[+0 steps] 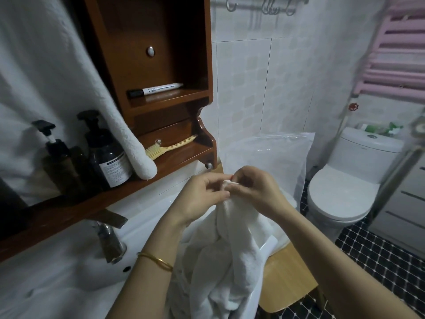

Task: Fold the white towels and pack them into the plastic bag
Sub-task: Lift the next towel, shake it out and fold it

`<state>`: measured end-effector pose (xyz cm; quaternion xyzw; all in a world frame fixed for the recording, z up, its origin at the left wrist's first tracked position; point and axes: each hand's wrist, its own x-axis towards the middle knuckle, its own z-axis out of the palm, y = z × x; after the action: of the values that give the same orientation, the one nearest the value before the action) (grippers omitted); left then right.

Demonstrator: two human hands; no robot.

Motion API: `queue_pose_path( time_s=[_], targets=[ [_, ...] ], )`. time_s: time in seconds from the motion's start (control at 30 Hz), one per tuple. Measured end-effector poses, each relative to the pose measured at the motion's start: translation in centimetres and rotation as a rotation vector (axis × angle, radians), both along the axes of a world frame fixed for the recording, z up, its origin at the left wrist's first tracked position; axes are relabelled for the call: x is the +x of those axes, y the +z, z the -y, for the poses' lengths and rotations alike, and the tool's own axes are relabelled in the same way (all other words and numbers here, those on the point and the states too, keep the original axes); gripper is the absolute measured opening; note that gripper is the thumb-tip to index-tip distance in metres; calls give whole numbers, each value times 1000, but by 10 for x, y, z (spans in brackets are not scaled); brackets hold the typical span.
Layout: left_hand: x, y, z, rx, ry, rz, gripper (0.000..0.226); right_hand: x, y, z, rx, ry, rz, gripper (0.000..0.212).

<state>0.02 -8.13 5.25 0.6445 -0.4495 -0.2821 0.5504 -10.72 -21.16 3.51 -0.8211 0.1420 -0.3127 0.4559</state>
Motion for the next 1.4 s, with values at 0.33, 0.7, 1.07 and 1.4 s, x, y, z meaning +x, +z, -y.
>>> queue_pose_path(
  time_s=[0.33,0.7,1.07,1.4],
  targets=[
    [19,37,19,-117,432,471,34,-14,-15,35,-177,88,-244,12],
    [57,64,11,-216,711,525,38,-20,-54,49,-447,-110,-329,12],
    [48,85,32,-234,628,252,41,-9,-1,77,-413,-479,-632,25],
    [5,164,97,-373,349,173,32,-59,74,106,193,-658,-685,32]
  ],
)
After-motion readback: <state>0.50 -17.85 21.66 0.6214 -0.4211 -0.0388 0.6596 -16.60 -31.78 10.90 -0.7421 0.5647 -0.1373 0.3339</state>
